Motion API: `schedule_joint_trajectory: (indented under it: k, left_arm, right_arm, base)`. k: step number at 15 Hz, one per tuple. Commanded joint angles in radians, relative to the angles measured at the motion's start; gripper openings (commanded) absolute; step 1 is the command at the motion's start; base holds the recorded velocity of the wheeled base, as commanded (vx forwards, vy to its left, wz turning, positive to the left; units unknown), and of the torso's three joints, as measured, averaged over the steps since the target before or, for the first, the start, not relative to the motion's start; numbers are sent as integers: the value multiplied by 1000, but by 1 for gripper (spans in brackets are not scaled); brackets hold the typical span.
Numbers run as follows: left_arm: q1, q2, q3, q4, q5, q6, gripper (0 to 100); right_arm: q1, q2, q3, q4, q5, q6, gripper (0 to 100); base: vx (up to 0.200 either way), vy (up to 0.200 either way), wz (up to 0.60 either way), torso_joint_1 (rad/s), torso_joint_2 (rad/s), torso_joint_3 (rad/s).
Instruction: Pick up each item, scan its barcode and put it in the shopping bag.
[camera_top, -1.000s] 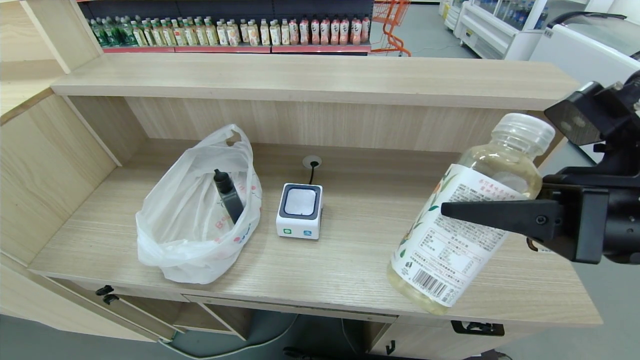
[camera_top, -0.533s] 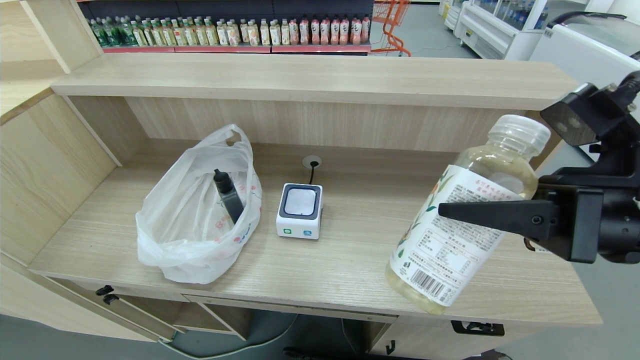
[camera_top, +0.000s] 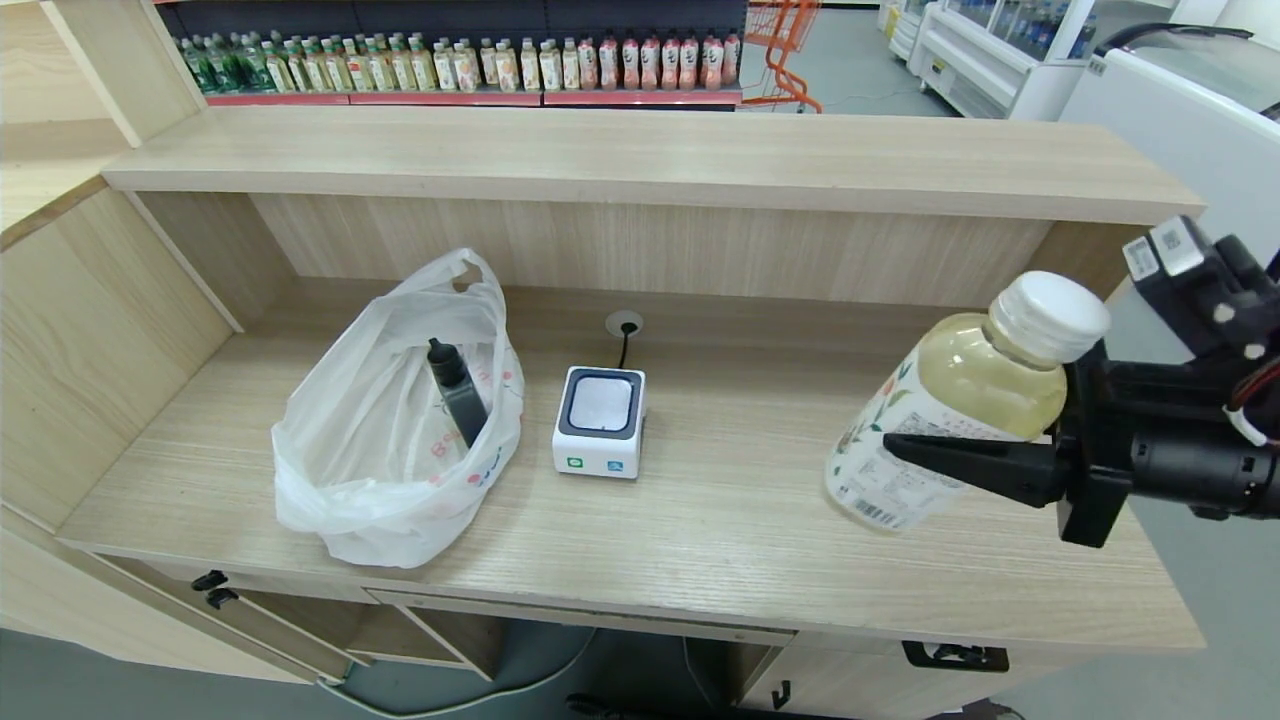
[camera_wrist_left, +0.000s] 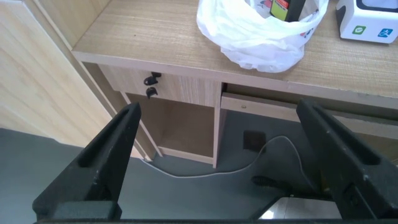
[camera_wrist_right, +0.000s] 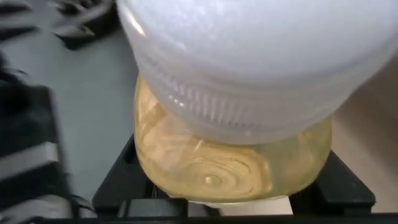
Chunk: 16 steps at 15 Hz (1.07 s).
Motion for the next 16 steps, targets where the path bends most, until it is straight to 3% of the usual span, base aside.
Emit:
schedule_joint_trajectory:
  k: [1,2,6,9,16]
  left_arm:
    - [0,2,0,0,1,0,100]
    - [0,0,0,0,1,0,100]
    - [0,0,0,0,0,0,100]
    - [0,0,0,0,1,0,100]
    - [0,2,0,0,0,3,100]
  right_arm:
    - [-121,-23,41,-3,-77,-160,0]
    - [-167,-32,46,-4,-125,-259,0]
    - [-253,-33,67,-82,-145,-556,0]
    - [-253,-32,73,-159,-145,-612,0]
    - [-253,-66,87,-157,-137,-617,0]
  base:
    - [0,0,0,0,0,0]
    - [0,0,0,0,0,0]
    - [0,0,0,0,0,0]
    - [0,0,0,0,0,0]
    - [0,0,0,0,0,0]
